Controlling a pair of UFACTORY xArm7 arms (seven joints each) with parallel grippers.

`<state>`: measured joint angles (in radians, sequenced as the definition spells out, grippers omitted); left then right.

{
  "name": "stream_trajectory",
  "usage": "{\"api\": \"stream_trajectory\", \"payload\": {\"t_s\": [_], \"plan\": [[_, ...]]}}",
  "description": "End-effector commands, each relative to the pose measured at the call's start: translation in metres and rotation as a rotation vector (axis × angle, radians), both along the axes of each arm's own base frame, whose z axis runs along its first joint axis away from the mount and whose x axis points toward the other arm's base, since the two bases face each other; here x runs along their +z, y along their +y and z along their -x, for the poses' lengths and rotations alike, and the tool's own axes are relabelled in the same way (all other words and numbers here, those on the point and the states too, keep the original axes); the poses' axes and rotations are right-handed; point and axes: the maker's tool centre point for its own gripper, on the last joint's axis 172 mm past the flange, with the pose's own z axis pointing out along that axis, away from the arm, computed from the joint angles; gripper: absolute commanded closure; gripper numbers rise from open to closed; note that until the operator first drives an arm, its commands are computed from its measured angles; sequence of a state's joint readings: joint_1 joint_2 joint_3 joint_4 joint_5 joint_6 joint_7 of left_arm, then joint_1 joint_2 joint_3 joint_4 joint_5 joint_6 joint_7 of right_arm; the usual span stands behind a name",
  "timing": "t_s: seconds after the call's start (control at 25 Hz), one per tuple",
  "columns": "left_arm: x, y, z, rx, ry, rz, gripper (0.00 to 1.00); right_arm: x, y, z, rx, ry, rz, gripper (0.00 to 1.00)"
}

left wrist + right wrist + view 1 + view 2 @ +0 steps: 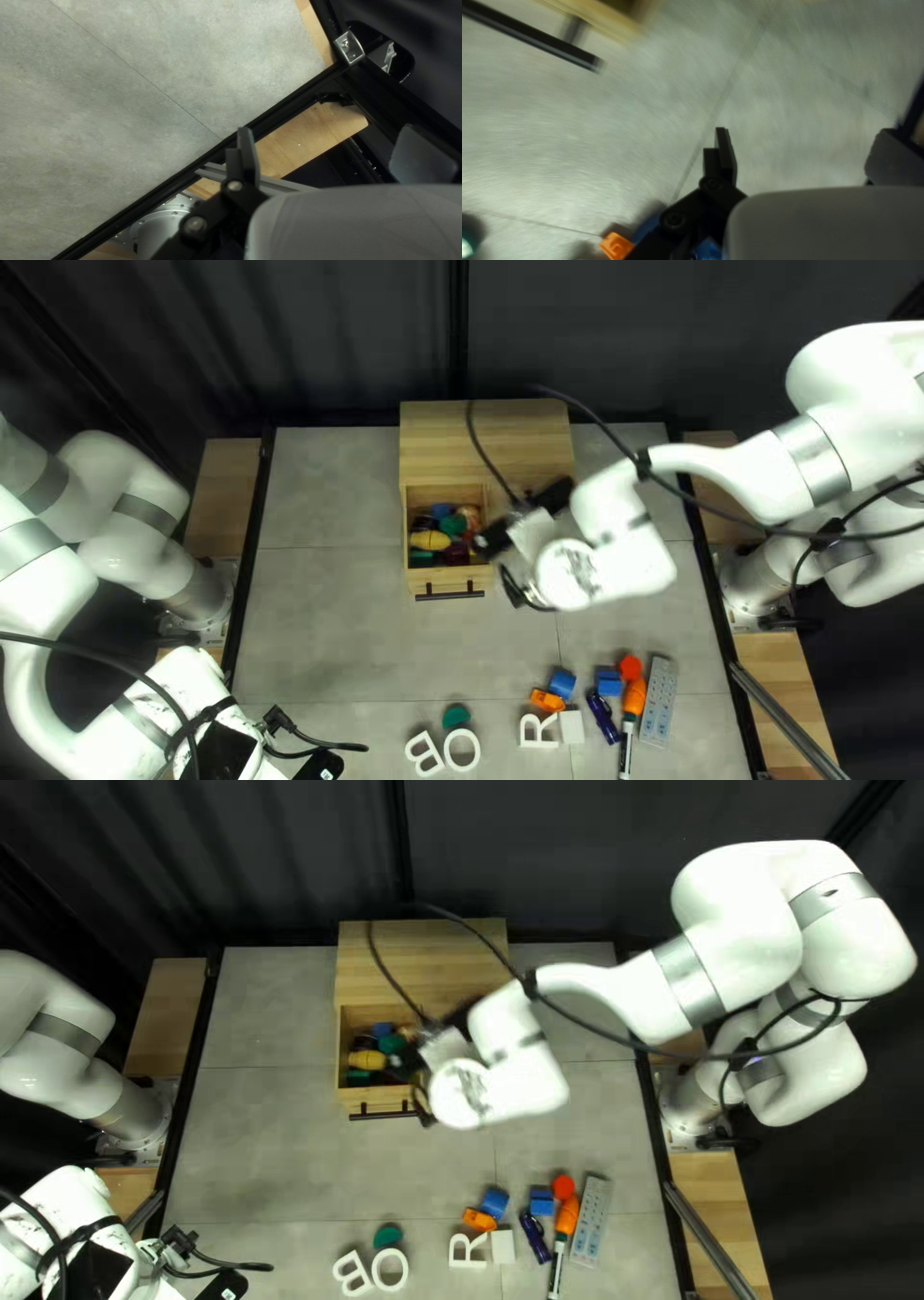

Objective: Open drawers and place objects into drawer and close

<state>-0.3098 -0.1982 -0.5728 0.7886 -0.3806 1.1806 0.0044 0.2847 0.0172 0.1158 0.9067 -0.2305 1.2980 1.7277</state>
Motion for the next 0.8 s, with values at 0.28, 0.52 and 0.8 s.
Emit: {"api": "stream_trajectory", "payload": {"t_s": [0.28,0.52,0.8], "plan": [[0.000,0.000,0.000,0.000,0.000,0.000,0.00,0.001,0.092,0.047,0.487,-0.048,-0.117,0.00],[0.000,0.000,0.000,0.000,0.000,0.000,0.00,-0.018,0.101,0.067,0.741,-0.048,-0.215,0.00],[0.000,0.000,0.000,0.000,0.000,0.000,0.00,-0.038,0.096,0.103,0.926,0.013,-0.341,0.00]]}}
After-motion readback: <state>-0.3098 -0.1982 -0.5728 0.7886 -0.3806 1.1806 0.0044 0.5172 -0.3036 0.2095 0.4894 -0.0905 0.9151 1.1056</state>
